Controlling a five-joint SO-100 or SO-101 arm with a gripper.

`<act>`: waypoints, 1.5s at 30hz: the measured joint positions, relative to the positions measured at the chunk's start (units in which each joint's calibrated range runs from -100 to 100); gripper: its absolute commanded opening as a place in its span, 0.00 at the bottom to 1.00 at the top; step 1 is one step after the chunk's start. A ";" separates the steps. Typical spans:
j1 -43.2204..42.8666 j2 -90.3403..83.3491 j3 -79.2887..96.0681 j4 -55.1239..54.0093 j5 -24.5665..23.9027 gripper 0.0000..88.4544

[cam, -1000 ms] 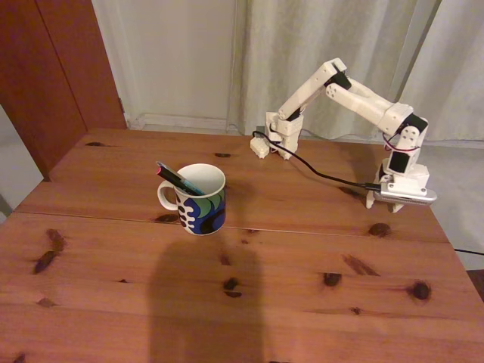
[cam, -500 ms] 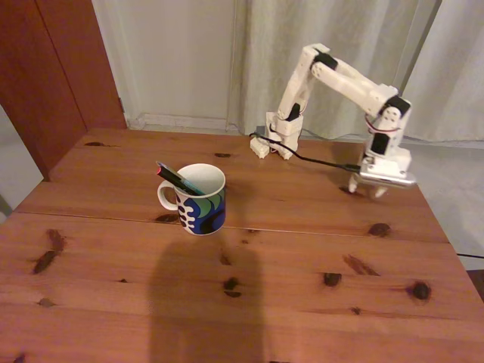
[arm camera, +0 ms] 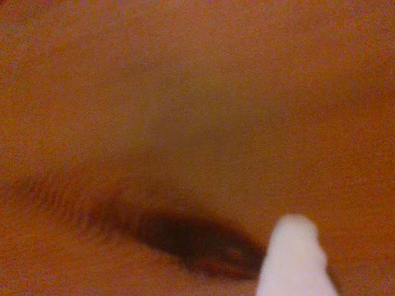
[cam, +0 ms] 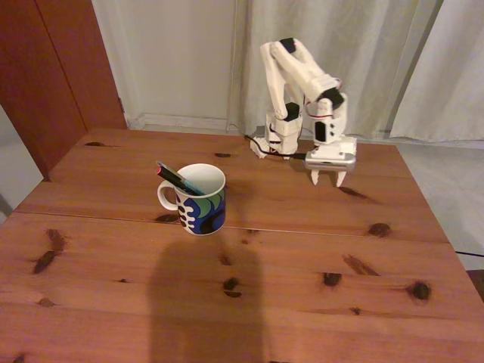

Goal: Clean up the desk and place the pens and markers into the cup

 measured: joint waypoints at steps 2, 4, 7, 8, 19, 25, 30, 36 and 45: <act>0.66 -5.85 5.77 -5.64 0.00 0.26; 1.69 -11.78 11.13 -10.87 0.00 0.26; 3.15 -20.51 18.85 -17.75 0.00 0.26; 3.96 -23.47 21.40 -19.74 0.00 0.26; 17.38 -50.68 28.37 -18.08 -1.07 0.26; 26.48 -60.17 28.37 -4.98 -1.07 0.26; 30.58 -62.88 28.37 3.15 -0.73 0.26; 33.37 -62.97 28.37 11.78 7.62 0.26; 34.10 -63.05 28.37 21.98 23.20 0.26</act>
